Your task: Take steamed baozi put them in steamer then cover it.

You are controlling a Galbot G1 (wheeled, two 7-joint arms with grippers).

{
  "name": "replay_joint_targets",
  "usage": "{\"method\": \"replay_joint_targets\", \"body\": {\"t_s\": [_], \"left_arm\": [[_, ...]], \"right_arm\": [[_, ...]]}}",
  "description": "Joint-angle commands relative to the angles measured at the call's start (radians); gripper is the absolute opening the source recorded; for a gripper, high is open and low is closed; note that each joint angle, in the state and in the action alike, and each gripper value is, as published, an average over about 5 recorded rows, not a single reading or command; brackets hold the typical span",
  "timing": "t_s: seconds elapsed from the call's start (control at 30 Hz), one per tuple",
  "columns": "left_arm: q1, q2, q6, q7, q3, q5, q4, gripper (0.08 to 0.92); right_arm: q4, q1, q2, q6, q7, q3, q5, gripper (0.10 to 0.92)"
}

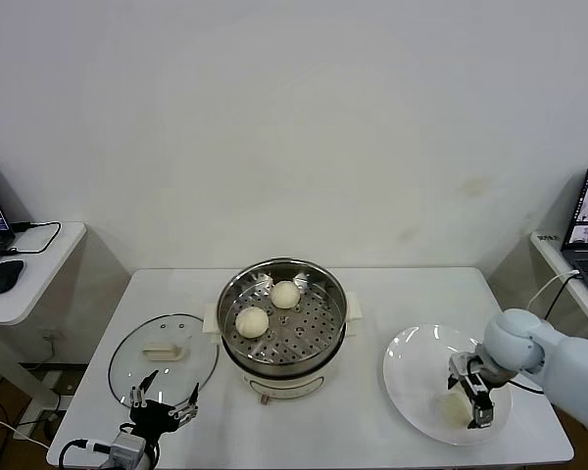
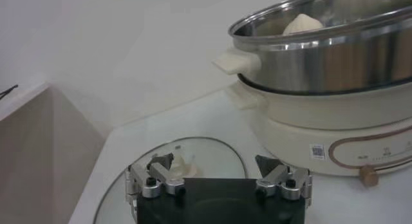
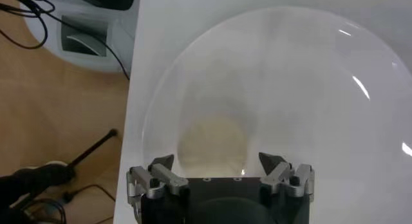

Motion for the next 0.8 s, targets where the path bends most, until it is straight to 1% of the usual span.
{"method": "replay_joint_targets", "body": {"t_s": [0.03,0.27,0.37,0.53,0.63,0.8], "left_arm": [[0.000,0.001,0.000,0.000,0.001,0.001,0.002,0.823],[-0.001,0.000,0.000,0.000,0.001,0.000,0.004,0.823],[0.000,0.000,0.000,0.000,0.002,0.001,0.005,0.823],[-0.002,-0.001,0.000,0.000,0.002,0.001,0.005,0.823],[-0.002,-0.002,0.000,0.000,0.003,0.001,0.004,0.823],[-0.003,-0.003,-0.001,-0.001,0.003,0.000,0.002,0.823]], "right_arm": [[0.000,-0.027,0.001,-0.004,0.015,0.012,-0.006,0.823],[-0.005,-0.029,0.005,-0.011,0.030,0.014,-0.009,0.823],[-0.007,-0.031,0.006,-0.015,0.039,0.015,-0.008,0.808],[-0.008,-0.030,0.004,-0.015,0.039,0.019,-0.006,0.712],[-0.004,-0.029,-0.002,-0.015,0.035,0.030,-0.001,0.671],[0.013,0.024,-0.022,-0.015,0.021,0.040,0.031,0.632]]}}
